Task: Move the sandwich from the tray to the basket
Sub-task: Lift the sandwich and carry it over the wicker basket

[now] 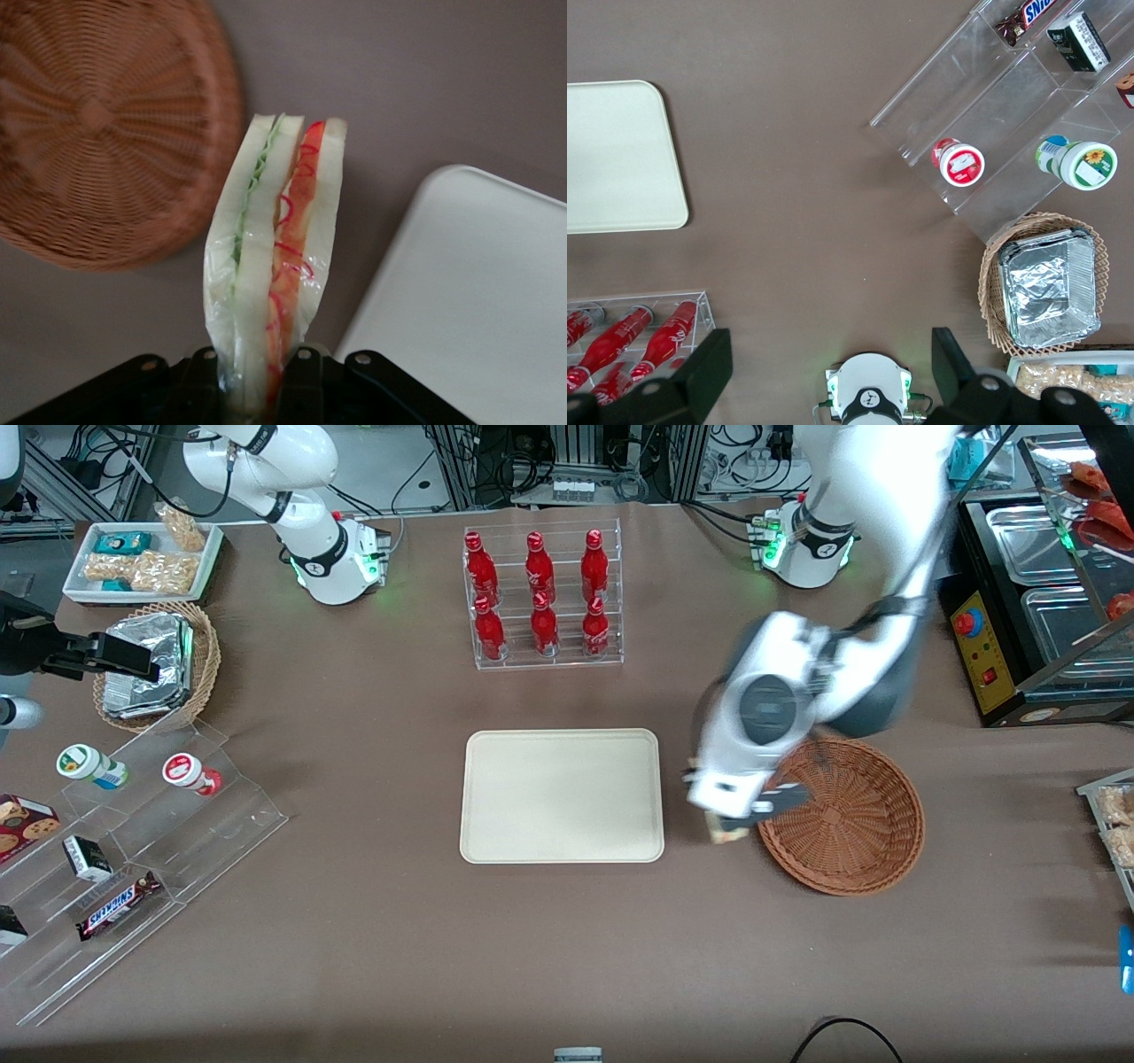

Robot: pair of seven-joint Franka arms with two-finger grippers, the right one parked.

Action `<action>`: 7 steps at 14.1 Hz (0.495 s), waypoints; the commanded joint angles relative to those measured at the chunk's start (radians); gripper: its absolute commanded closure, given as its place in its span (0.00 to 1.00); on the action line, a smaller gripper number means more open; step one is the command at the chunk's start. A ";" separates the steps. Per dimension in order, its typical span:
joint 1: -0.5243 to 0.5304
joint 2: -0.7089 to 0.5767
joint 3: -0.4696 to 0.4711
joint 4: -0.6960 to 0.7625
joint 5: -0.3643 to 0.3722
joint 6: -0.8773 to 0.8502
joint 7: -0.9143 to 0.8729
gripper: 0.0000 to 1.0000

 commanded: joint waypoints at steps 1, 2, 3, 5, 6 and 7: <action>0.115 -0.049 -0.009 -0.145 -0.005 0.058 0.073 0.93; 0.149 -0.047 -0.008 -0.172 -0.005 0.090 0.073 0.93; 0.200 -0.047 -0.008 -0.212 -0.003 0.140 0.078 0.93; 0.250 -0.047 -0.008 -0.272 -0.003 0.207 0.078 0.93; 0.278 -0.038 -0.008 -0.275 -0.006 0.221 0.076 0.93; 0.295 -0.011 -0.009 -0.272 -0.013 0.230 0.076 0.93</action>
